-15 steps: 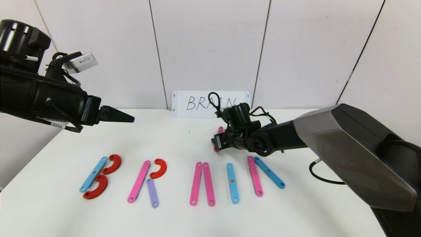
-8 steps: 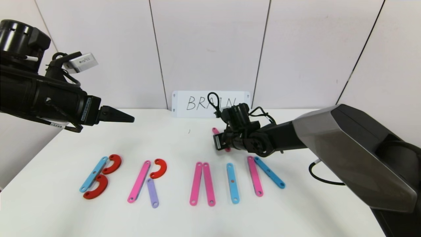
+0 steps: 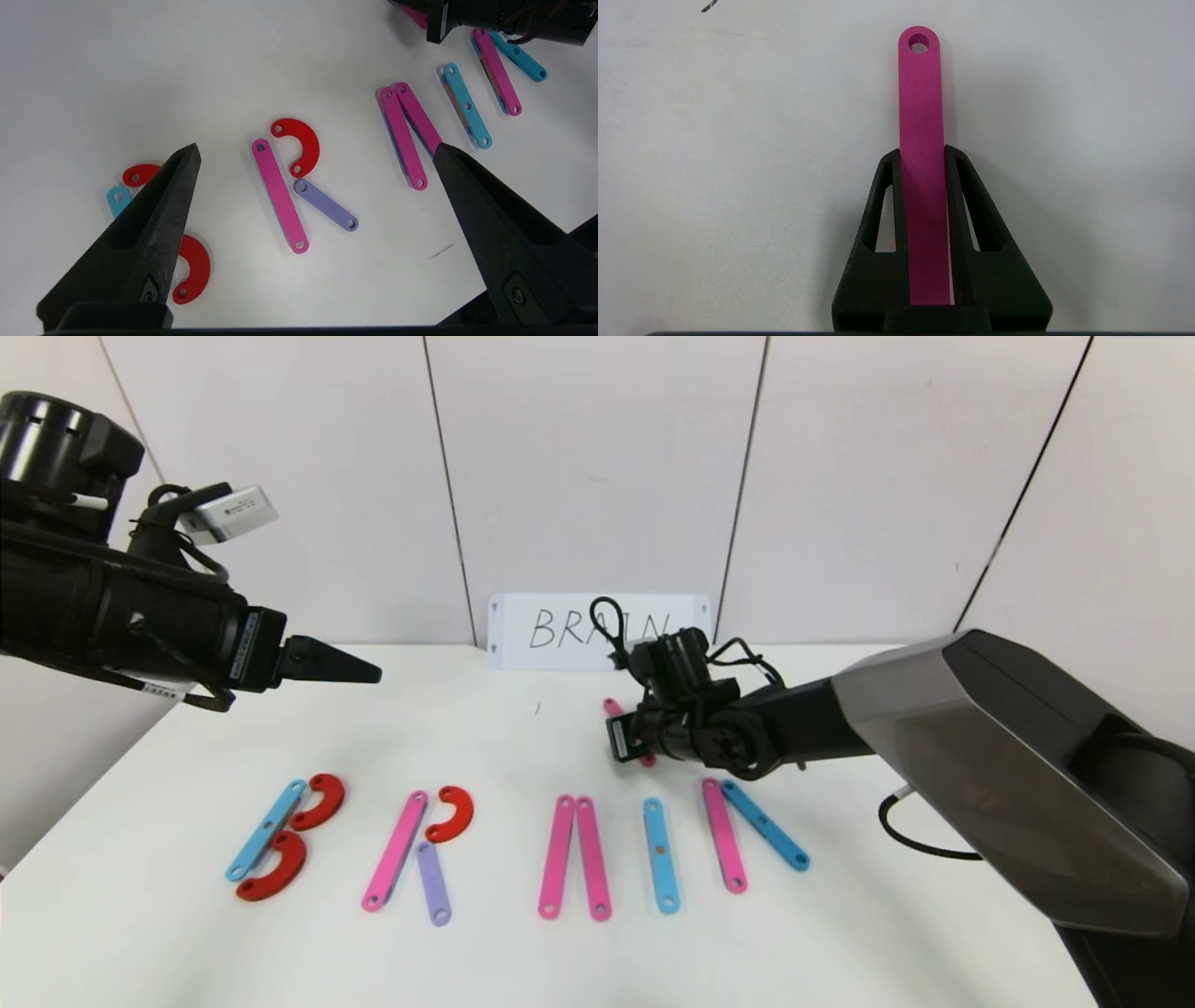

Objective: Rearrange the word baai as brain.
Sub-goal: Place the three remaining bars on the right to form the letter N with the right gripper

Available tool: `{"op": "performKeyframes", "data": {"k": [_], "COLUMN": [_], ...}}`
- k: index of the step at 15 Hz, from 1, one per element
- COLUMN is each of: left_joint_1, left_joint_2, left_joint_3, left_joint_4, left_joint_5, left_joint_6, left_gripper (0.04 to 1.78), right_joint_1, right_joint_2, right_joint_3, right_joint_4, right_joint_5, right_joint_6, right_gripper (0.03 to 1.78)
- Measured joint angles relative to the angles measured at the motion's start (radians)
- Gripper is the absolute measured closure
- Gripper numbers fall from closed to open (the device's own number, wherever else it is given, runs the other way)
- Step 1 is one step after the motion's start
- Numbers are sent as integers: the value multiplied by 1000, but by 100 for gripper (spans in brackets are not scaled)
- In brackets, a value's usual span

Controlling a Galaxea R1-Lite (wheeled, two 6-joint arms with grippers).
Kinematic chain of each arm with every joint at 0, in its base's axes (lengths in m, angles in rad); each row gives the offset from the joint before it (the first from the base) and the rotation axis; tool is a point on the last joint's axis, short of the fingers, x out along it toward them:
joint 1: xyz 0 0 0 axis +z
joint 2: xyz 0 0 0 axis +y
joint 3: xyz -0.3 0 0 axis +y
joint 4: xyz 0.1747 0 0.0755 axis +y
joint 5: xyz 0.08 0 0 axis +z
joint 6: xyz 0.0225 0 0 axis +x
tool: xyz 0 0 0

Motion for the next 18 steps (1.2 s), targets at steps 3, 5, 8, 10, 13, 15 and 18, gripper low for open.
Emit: {"op": "performKeyframes", "data": {"k": [3,5,8,10,13,15,18], "left_joint_1": [0,0,0,0,0,0,0], "left_joint_2": [1,2,2,2,2,2,2], "left_joint_3": [-1,-1,-2,-2,-2,-2,-2], "left_joint_4": [0,0,0,0,0,0,0], "left_joint_5": [0,0,0,0,0,0,0], "left_joint_6": [0,0,0,0,-1,-1,-1], "left_gripper": [8,8,8,8,8,8,8], "right_joint_1": [-4,-5,-10,-22,-50,-73,-120], "right_joint_2": [-46,-92,-177,-242,-348,-408,-483], "right_joint_3": [13,20,83,163,323,426,569], "right_joint_4": [28,66,75,75,61,55,22], "right_joint_5": [-21,-106,-184,-205,-206,-199,-167], "right_joint_6": [3,13,62,89,117,130,164], "right_gripper": [154,154,154,154,154,154,154]}}
